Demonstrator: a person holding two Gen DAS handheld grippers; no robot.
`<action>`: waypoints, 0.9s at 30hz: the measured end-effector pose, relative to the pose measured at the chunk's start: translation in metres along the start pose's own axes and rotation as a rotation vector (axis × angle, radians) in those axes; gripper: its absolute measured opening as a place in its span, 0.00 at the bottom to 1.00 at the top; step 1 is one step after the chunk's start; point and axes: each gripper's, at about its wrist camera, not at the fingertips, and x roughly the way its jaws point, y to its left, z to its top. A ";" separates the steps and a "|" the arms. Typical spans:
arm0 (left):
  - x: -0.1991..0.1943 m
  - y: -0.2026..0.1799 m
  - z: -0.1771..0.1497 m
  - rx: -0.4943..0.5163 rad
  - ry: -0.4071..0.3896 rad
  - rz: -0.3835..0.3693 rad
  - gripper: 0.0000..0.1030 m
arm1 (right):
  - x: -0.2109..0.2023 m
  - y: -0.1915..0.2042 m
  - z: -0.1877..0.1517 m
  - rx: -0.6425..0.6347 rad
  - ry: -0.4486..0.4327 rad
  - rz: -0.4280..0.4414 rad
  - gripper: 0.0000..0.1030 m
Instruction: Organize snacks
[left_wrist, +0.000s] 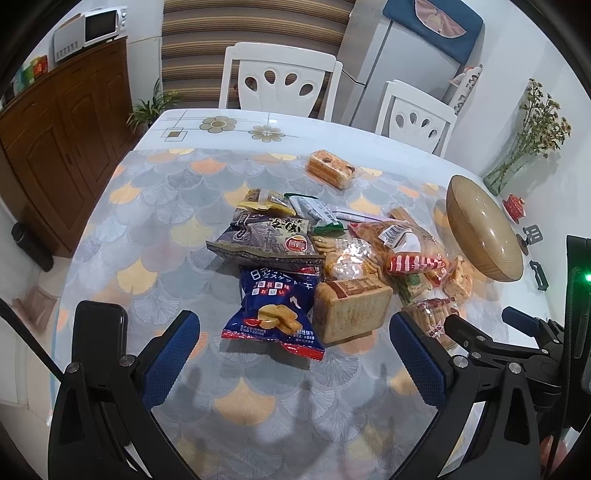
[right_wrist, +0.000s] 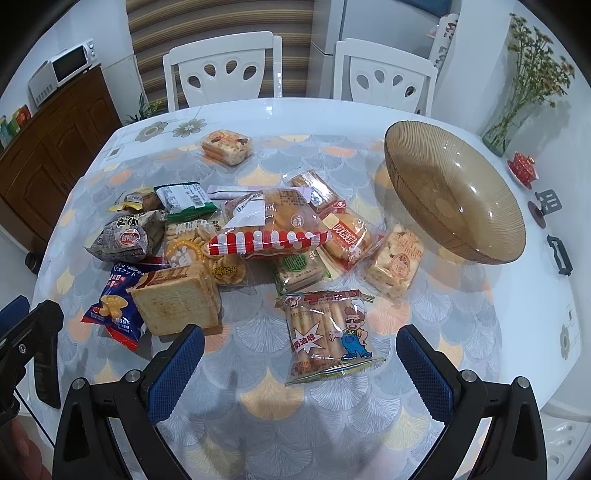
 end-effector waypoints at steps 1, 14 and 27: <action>0.000 0.000 0.000 0.000 0.000 -0.001 0.99 | 0.000 0.000 0.000 0.000 0.000 0.000 1.00; -0.001 -0.001 -0.001 0.006 0.002 -0.005 0.99 | 0.000 0.001 -0.001 -0.003 -0.001 -0.002 1.00; -0.001 -0.002 -0.001 0.009 0.003 -0.011 0.99 | -0.001 0.001 -0.002 0.001 0.002 -0.004 1.00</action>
